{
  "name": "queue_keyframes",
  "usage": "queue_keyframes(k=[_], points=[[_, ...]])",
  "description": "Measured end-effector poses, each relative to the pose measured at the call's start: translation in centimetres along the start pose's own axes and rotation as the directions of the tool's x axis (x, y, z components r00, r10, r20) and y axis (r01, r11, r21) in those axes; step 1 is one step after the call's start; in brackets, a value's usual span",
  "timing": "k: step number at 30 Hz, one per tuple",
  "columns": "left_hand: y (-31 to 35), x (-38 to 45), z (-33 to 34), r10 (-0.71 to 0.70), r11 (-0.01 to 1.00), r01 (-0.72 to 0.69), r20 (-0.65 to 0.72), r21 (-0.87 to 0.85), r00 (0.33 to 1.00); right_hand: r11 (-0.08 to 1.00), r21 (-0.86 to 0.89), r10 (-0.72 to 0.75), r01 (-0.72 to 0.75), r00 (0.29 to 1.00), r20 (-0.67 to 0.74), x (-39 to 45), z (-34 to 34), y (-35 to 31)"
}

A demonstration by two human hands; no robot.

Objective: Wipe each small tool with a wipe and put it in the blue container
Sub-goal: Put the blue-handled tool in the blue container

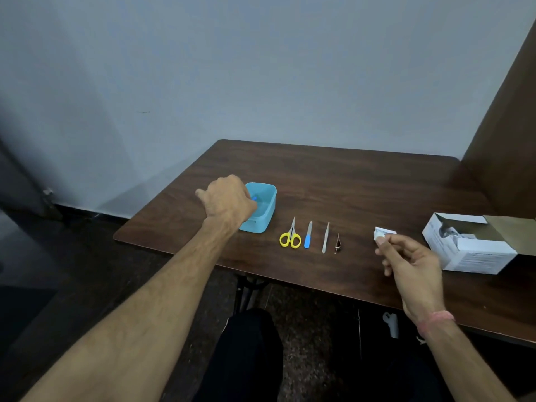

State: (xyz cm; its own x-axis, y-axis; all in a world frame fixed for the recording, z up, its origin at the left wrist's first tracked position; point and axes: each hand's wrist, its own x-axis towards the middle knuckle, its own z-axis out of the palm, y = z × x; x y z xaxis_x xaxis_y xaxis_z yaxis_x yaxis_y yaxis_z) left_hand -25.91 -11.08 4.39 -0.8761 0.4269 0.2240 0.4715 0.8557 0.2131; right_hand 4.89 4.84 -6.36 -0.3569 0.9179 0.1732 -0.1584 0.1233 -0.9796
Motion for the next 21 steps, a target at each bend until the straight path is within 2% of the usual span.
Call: queue_keyframes(k=[9,12,14,16,18,21], points=[[-0.9,0.3,1.0,0.002,1.000,-0.003,-0.010,-0.030,1.000,1.000,-0.006,-0.003,0.003,1.000,0.008,0.0,0.1,0.0],[-1.5,-0.3,0.3,0.012,0.980,-0.040,-0.142,-0.197,0.990,1.000,-0.017,-0.009,0.009,1.000,0.018,0.0,0.0,0.0],[-2.0,-1.7,-0.4,-0.025,0.924,-0.075,-0.257,-0.374,0.966,1.000,-0.022,-0.013,0.013,1.000,0.017,0.1,0.0,0.0],[-2.1,-4.3,-0.7,-0.059,0.851,-0.117,-0.314,-0.513,0.948,0.999,-0.040,-0.016,0.016,1.000,0.016,0.1,0.0,0.2],[-2.0,-7.4,-0.3,-0.052,0.806,-0.134,-0.294,-0.576,0.955,0.999,-0.043,-0.014,0.015,1.000,0.018,0.1,0.1,0.3],[-1.0,-11.4,1.4,0.021,0.799,-0.127,-0.183,-0.588,0.983,0.999,-0.045,-0.013,0.014,1.000,0.022,0.1,0.1,0.2]])
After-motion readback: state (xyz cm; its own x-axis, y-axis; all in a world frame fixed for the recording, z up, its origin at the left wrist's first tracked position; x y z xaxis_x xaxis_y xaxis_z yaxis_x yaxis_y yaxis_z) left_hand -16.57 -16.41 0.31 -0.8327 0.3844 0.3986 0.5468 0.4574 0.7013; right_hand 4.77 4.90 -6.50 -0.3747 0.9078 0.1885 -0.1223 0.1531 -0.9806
